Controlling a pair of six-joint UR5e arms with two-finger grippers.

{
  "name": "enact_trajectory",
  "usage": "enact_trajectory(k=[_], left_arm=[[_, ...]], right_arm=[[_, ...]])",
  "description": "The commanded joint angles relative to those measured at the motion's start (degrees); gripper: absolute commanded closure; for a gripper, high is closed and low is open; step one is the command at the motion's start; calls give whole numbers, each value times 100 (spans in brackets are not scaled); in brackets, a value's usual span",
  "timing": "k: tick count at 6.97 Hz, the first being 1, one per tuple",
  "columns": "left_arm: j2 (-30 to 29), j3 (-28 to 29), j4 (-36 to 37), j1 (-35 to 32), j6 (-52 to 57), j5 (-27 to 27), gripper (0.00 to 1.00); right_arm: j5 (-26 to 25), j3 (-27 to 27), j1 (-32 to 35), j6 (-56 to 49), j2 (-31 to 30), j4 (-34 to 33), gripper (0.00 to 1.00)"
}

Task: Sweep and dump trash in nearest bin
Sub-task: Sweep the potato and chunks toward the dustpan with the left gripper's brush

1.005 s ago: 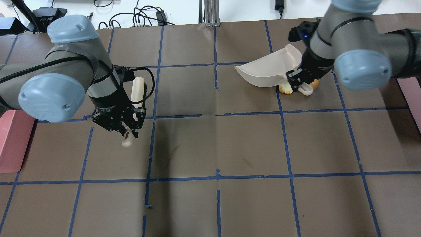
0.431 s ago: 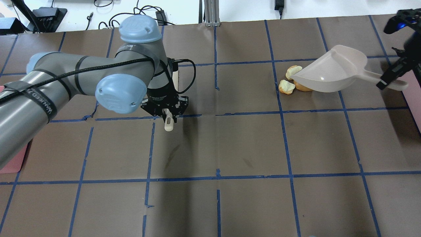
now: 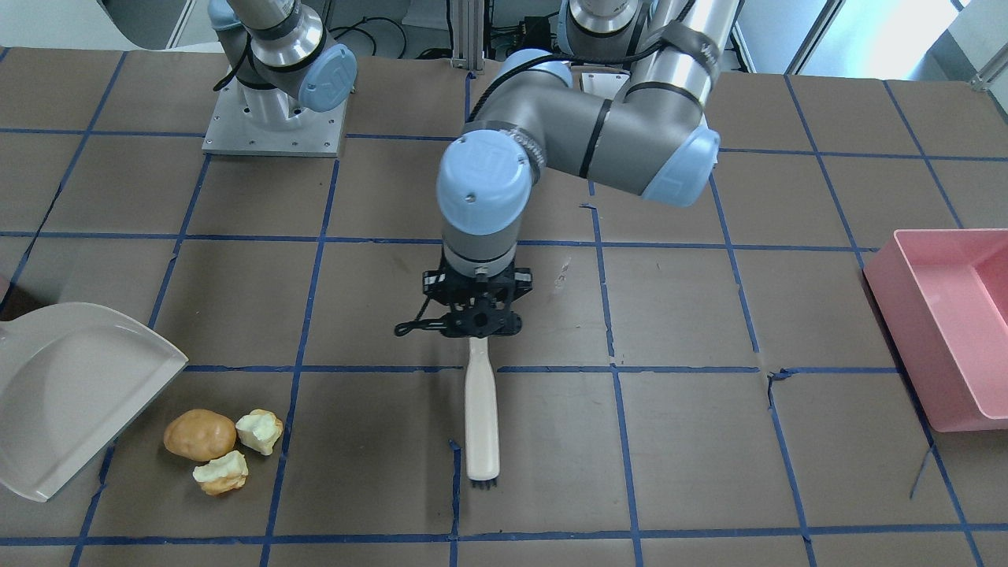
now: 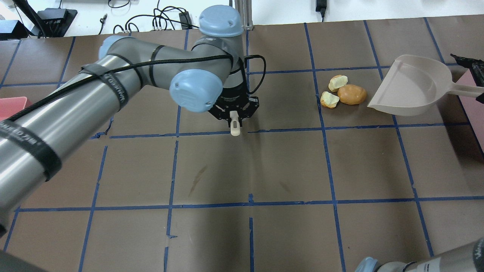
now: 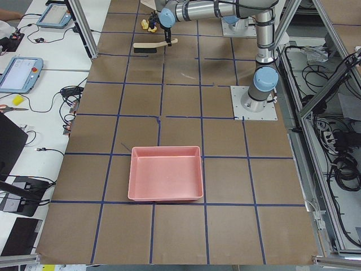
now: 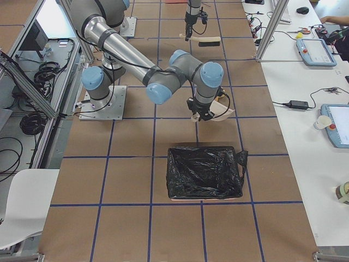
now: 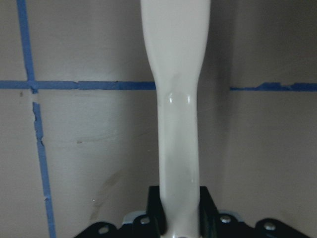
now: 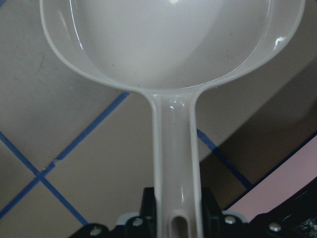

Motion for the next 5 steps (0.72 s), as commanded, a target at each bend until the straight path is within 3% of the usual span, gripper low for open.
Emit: enact_trajectory(k=[1,3,5], left_arm=[[-1091,1415,-92,-672,-1080,-331,99],[-1814,2445,-748,-1138,-1662,-585,99],[-1930,2775,-1130,-1473,-1822,-849,99]], right_arm=[[-32,-783,-10,-1957,872,-67,100],[-41,-1304,8,-3057,1314,-49,100],[29,-1322,95,-3248,1553,-304,100]])
